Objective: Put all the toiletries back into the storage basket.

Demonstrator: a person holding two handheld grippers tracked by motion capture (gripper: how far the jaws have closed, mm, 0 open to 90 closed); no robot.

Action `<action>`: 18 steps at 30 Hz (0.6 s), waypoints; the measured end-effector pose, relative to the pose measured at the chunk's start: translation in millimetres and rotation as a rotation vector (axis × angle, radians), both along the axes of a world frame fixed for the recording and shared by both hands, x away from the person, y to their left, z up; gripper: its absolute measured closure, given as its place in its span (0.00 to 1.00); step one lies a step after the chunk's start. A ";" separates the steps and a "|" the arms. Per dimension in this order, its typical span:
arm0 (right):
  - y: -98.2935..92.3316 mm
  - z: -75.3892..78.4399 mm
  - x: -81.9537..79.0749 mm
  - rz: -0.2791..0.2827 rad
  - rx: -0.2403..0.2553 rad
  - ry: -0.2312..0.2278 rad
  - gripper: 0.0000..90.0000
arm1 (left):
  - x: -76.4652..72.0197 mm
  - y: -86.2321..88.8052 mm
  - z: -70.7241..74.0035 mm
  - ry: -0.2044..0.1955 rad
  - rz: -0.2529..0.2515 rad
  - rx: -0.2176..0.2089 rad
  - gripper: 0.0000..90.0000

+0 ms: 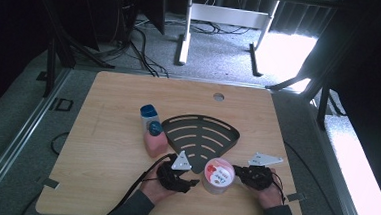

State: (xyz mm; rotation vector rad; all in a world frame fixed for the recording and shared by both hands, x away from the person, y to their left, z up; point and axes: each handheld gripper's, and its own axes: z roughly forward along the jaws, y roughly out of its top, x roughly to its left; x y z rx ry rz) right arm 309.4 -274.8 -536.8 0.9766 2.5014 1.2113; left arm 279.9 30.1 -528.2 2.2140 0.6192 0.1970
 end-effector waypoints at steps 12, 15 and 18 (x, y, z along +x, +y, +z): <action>-6.4 -1.9 -2.3 0.032 -0.045 0.013 0.84 | -1.0 -7.0 -2.3 0.012 -0.036 -0.008 0.43; -8.0 -0.8 -3.0 0.041 -0.048 0.007 0.82 | -0.1 -8.4 -2.4 0.018 -0.047 -0.014 0.43; -13.2 2.2 -5.4 0.072 -0.043 -0.001 0.76 | 2.5 -12.0 -0.7 0.019 -0.066 -0.024 0.42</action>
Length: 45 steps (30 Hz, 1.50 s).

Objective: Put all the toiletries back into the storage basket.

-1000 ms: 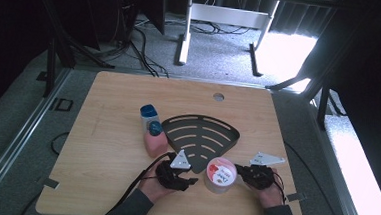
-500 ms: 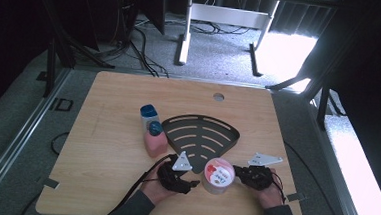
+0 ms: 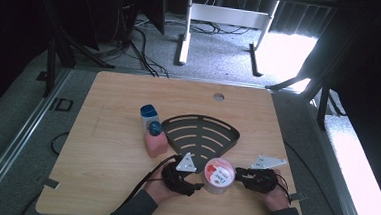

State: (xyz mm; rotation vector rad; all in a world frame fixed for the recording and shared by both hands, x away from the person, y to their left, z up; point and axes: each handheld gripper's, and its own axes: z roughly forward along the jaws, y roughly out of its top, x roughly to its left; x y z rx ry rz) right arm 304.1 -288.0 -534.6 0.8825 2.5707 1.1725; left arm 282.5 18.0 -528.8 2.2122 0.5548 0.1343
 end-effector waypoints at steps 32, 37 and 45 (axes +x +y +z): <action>-0.7 4.8 -13.0 0.244 -0.002 -0.010 0.42 | 4.4 -18.5 -5.8 -0.061 -0.085 0.008 0.35; 1.7 5.8 -13.7 0.254 -0.005 -0.025 0.40 | 5.5 -20.4 -9.2 -0.074 -0.095 0.019 0.30; 7.5 4.9 -13.1 0.252 -0.014 -0.025 0.32 | 6.9 -21.1 -10.2 -0.075 -0.098 0.003 0.28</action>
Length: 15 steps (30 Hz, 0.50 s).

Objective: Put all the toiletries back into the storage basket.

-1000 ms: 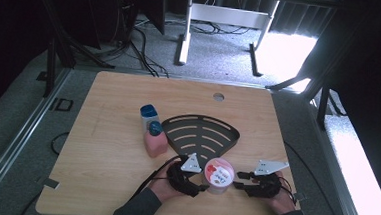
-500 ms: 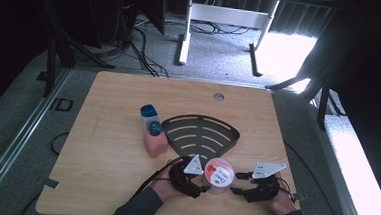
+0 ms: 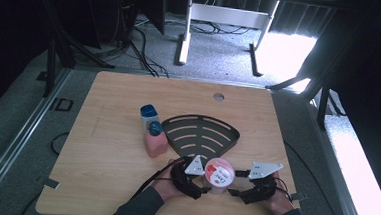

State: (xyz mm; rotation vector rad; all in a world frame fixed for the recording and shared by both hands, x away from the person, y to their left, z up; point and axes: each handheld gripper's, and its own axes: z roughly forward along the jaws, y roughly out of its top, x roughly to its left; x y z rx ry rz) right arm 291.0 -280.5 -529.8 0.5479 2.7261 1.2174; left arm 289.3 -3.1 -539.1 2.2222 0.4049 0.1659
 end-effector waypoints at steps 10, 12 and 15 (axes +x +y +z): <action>5.2 2.5 0.4 0.009 -0.011 -0.015 0.31 | -1.6 -1.1 3.1 -0.021 0.004 0.003 0.28; 5.3 2.7 0.1 0.008 -0.013 -0.016 0.31 | -1.7 -1.4 3.2 -0.023 0.004 0.004 0.28; 6.1 4.0 -1.4 0.008 -0.024 -0.036 0.31 | -2.5 -2.5 3.6 -0.025 0.011 0.006 0.28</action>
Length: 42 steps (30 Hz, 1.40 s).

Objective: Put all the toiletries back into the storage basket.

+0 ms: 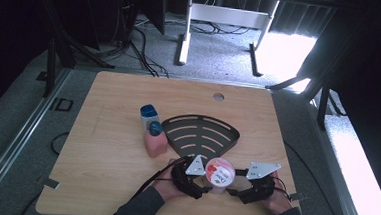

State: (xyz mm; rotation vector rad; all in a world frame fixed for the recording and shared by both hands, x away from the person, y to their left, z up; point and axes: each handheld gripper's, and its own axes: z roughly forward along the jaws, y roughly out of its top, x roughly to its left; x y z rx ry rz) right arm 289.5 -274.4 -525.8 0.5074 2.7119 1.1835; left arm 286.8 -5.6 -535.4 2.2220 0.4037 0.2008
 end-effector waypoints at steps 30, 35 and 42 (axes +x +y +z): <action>-0.8 2.5 -3.0 -0.017 -0.016 -0.009 0.31 | -1.0 -5.4 7.7 -0.028 -0.010 0.047 0.28; -2.3 5.2 -2.2 -0.019 0.005 -0.013 0.31 | 0.3 -4.4 10.4 -0.023 -0.003 0.029 0.28; -1.1 7.2 0.7 -0.022 0.001 -0.019 0.31 | 1.8 -4.8 12.5 -0.029 0.010 0.031 0.28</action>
